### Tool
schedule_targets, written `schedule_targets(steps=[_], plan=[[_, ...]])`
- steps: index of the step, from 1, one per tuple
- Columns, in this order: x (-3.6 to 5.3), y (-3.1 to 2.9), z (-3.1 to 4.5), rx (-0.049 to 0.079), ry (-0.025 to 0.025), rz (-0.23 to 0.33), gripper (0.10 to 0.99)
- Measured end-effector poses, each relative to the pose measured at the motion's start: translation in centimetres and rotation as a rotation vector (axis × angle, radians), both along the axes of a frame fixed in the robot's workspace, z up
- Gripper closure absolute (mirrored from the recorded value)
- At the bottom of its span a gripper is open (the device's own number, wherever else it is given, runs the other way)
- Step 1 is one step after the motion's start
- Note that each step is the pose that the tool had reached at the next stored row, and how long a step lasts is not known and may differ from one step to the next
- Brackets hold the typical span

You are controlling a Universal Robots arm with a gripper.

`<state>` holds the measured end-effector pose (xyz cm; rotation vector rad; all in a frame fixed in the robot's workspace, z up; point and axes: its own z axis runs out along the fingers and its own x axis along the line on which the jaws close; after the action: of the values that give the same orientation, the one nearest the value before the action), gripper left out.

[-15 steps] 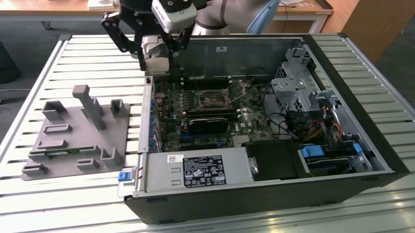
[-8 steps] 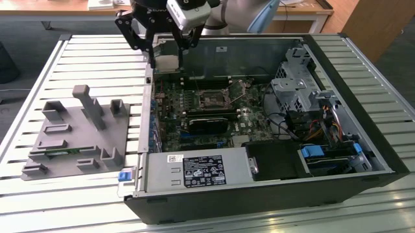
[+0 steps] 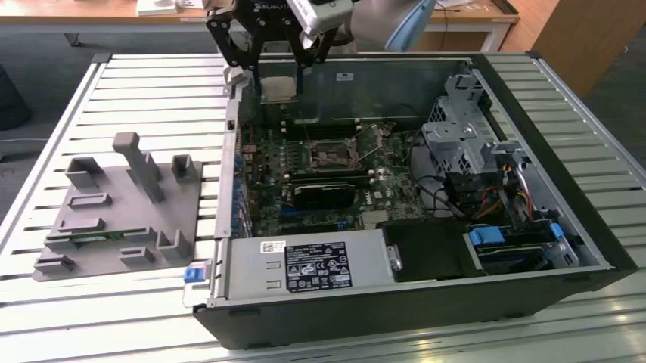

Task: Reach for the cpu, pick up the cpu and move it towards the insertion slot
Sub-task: 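Pick up the cpu and move it towards the insertion slot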

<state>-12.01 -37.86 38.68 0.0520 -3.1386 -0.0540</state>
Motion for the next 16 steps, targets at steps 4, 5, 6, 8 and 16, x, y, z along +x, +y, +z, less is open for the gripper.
schedule_targets(steps=[4,5,6,8,16], plan=[[0.82,0.86,-0.06,0.0,-0.0003,0.0,0.545],[1.03,1.01,-0.07,0.0,-0.0004,0.0,0.545],[1.24,1.16,-0.09,0.0,-0.0003,0.0,0.545],[1.69,1.47,-0.11,0.0,-0.0004,0.0,0.545],[3.58,2.44,-0.25,0.0,-0.0004,0.0,0.545]])
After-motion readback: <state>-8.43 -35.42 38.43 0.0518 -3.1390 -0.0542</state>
